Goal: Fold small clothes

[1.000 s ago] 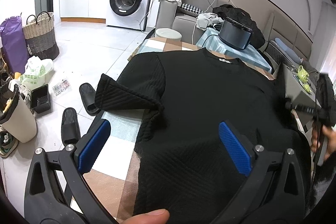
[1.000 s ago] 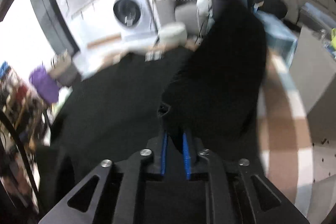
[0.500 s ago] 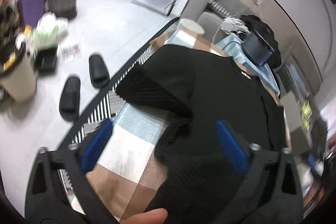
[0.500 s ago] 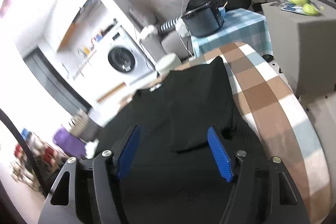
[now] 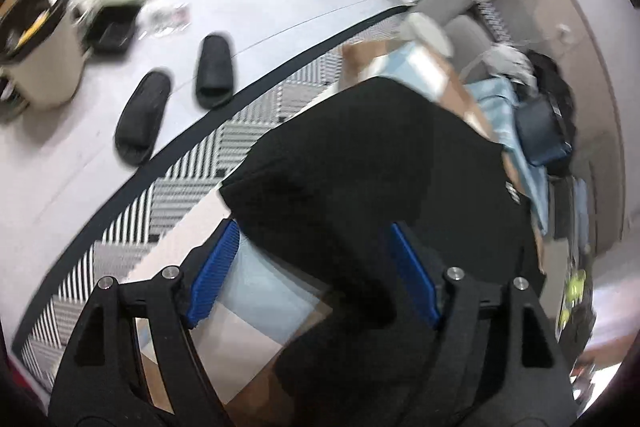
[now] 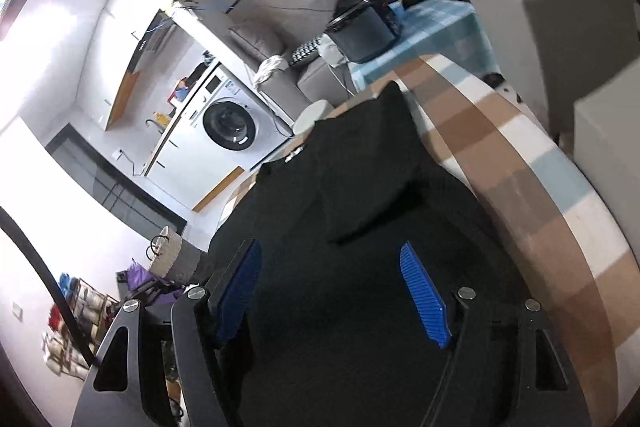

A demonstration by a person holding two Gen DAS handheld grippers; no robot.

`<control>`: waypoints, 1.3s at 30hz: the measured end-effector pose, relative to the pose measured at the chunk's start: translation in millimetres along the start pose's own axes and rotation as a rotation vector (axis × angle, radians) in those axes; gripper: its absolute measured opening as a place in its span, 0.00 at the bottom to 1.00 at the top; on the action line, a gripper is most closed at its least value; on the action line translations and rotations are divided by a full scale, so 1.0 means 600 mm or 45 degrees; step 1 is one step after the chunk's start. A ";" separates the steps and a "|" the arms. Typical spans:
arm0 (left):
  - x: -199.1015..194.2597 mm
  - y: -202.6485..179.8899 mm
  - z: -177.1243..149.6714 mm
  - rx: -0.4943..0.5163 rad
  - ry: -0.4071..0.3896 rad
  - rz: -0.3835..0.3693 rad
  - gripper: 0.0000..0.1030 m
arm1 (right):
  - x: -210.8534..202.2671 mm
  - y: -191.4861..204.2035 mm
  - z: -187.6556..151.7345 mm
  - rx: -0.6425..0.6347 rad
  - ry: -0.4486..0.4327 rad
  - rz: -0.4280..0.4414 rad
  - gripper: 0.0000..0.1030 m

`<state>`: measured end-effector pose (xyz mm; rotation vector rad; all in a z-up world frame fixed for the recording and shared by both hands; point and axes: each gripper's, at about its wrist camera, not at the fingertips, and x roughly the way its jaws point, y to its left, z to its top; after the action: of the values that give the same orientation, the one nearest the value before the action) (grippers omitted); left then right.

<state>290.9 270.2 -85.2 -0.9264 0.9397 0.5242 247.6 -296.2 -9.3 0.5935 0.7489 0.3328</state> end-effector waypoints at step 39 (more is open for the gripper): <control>-0.036 -0.142 -0.147 0.609 -0.189 -0.271 0.70 | -0.017 -0.040 -0.042 0.072 0.047 -0.066 0.73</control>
<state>302.9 150.6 -52.8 -0.5366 0.7733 0.1686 224.6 -310.2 -33.0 0.6213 0.8097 0.2762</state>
